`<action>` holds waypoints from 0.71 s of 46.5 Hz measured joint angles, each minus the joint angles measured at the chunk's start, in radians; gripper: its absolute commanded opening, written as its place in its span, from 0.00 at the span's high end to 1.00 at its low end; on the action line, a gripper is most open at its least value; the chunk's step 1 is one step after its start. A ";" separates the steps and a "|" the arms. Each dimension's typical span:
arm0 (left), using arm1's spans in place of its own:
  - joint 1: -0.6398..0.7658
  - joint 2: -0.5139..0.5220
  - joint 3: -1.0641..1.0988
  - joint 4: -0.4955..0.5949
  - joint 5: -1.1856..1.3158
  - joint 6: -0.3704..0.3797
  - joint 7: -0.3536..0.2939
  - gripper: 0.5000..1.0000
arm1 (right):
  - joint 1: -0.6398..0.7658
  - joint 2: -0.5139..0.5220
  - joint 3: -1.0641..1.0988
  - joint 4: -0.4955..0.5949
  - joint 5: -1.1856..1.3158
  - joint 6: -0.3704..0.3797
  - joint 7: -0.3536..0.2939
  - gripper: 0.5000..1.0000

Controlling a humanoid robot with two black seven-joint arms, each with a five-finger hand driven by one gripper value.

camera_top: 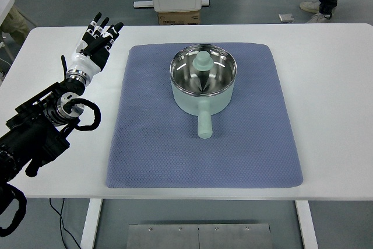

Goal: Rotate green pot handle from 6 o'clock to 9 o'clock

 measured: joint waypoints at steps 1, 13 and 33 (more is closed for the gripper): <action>0.000 0.000 0.000 0.000 0.000 0.000 0.000 0.00 | 0.000 0.000 0.000 0.000 0.000 0.000 0.000 0.00; 0.000 0.000 -0.002 0.000 -0.001 0.002 0.000 0.00 | 0.000 0.000 0.000 0.000 0.000 0.000 0.000 0.00; 0.001 0.013 -0.004 -0.001 -0.003 -0.001 0.000 0.00 | 0.000 0.000 0.000 0.000 0.000 0.000 0.000 0.00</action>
